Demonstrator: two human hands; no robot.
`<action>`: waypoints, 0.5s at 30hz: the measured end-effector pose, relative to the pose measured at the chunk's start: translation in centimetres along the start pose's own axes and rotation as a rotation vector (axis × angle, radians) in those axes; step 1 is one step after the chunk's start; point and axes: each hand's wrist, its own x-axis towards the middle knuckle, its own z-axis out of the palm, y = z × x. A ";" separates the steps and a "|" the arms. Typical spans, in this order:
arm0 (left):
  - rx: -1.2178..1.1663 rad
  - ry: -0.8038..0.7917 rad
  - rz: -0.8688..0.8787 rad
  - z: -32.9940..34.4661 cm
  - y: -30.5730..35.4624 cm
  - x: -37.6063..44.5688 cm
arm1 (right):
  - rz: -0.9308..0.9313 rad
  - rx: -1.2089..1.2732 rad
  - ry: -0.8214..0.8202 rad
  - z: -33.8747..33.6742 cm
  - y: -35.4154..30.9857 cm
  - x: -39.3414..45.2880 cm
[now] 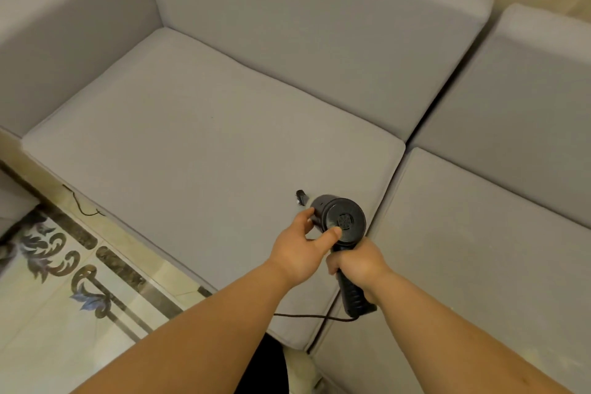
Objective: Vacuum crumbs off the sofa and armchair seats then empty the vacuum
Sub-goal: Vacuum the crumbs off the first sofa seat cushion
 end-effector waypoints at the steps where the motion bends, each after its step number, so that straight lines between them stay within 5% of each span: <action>1: -0.007 -0.017 -0.005 0.2 -0.2 0.0 | 0.006 -0.001 0.008 -0.1 0.3 0.0; 15: -0.056 -0.114 0.047 1.0 2.1 1.6 | -0.022 0.035 0.114 -1.3 -1.0 -1.8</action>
